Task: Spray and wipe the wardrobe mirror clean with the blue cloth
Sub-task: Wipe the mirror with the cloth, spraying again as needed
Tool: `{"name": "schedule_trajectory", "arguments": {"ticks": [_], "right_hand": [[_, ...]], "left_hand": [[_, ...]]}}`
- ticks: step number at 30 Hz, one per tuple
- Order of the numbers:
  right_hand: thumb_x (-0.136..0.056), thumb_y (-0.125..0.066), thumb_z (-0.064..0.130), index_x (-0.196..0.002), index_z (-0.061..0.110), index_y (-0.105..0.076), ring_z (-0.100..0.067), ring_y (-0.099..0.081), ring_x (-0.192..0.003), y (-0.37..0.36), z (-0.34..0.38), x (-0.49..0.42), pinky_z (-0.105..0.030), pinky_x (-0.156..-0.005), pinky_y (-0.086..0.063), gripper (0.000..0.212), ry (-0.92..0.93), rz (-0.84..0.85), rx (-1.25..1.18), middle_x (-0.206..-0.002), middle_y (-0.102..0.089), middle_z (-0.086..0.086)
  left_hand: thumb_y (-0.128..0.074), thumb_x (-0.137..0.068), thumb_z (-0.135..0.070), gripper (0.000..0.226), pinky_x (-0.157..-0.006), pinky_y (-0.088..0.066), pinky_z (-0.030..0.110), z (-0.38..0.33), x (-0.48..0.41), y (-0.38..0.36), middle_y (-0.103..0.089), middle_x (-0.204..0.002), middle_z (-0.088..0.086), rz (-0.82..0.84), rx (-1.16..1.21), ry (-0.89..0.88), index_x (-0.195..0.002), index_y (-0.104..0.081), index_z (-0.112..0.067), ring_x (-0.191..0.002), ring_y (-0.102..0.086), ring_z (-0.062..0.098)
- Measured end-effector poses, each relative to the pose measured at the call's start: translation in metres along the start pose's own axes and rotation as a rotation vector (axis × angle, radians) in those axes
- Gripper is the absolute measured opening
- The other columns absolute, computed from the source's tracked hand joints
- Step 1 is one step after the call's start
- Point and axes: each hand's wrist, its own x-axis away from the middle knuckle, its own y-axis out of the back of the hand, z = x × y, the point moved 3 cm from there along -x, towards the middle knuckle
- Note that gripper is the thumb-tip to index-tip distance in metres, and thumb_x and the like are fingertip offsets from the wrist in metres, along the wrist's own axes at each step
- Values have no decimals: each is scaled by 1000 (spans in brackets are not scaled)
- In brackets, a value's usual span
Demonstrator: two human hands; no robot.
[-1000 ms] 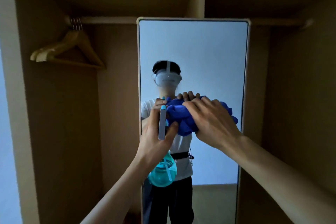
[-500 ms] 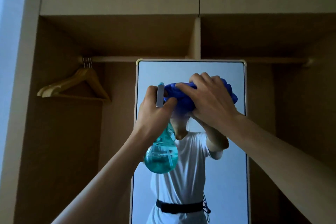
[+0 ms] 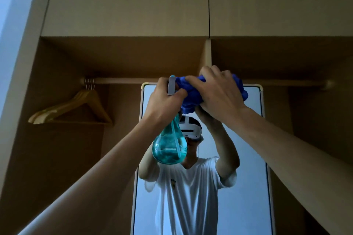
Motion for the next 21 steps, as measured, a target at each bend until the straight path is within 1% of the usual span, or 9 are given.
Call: {"name": "schedule_trajectory", "arguments": {"ticks": [2,4,10,13,14,16,18,19,21], "right_hand": [[-85,-66,32,-131,28,-48,-32,-48,-107,-2,1,-2,-46,-84,-42,50,-11,22,-9,-116,-51,-11],[-84,-68,31,-133,29,-46,-31,-46,-110,-4,2,-3,-46,-86,-42,54,-29,44,-36,-120,-50,-10],[-80,-69,28,-130,33,-46,-28,-44,-110,-12,-2,-5,-47,-84,-43,56,-62,57,-124,-120,-49,-5],[-79,-70,29,-130,33,-47,-28,-44,-109,-14,-2,-1,-47,-85,-43,56,-53,51,-146,-119,-49,-4],[-79,-70,29,-130,32,-47,-28,-44,-109,-15,-1,1,-47,-85,-42,57,-49,52,-152,-119,-49,-4],[-78,-72,30,-130,32,-48,-29,-44,-109,-17,2,6,-48,-86,-43,58,-43,50,-154,-121,-49,-5],[-77,-73,33,-132,31,-48,-30,-45,-111,-20,5,12,-50,-88,-44,61,-37,51,-143,-122,-49,-7],[-77,-73,34,-133,31,-48,-31,-46,-112,-21,6,16,-51,-89,-44,62,-33,54,-139,-124,-50,-7],[-76,-73,37,-134,30,-48,-32,-46,-114,-23,9,24,-51,-90,-43,63,-28,57,-136,-126,-50,-8]], "left_hand": [[-61,-94,-17,24,-80,-58,41,0,-3,-1,-63,-100,4,-8,1,6,-117,-54,-15,-93,-67,25],[-61,-95,-18,26,-79,-58,39,1,-3,-2,-63,-102,6,-4,4,19,-119,-54,-15,-95,-67,25],[-61,-95,-17,27,-85,-62,46,9,0,-6,-66,-106,9,2,25,18,-121,-54,-18,-96,-70,28],[-61,-95,-16,28,-78,-61,36,14,4,-9,-67,-110,11,-7,46,23,-122,-54,-16,-98,-69,28],[-62,-94,-18,29,-78,-60,36,16,6,-10,-67,-112,13,-15,59,25,-122,-55,-15,-99,-69,29],[-63,-87,-25,35,-84,-61,43,19,12,-11,-68,-112,13,-29,69,37,-120,-56,-16,-100,-70,30],[-63,-89,-24,32,-87,-59,46,22,19,-13,-67,-112,13,-38,50,51,-118,-55,-16,-101,-69,30],[-63,-92,-21,28,-85,-59,44,25,21,-13,-67,-111,13,-44,42,56,-118,-55,-15,-101,-68,31],[-62,-95,-17,25,-74,-58,31,33,27,-14,-66,-110,13,-49,41,64,-118,-55,-13,-98,-68,28]]}}
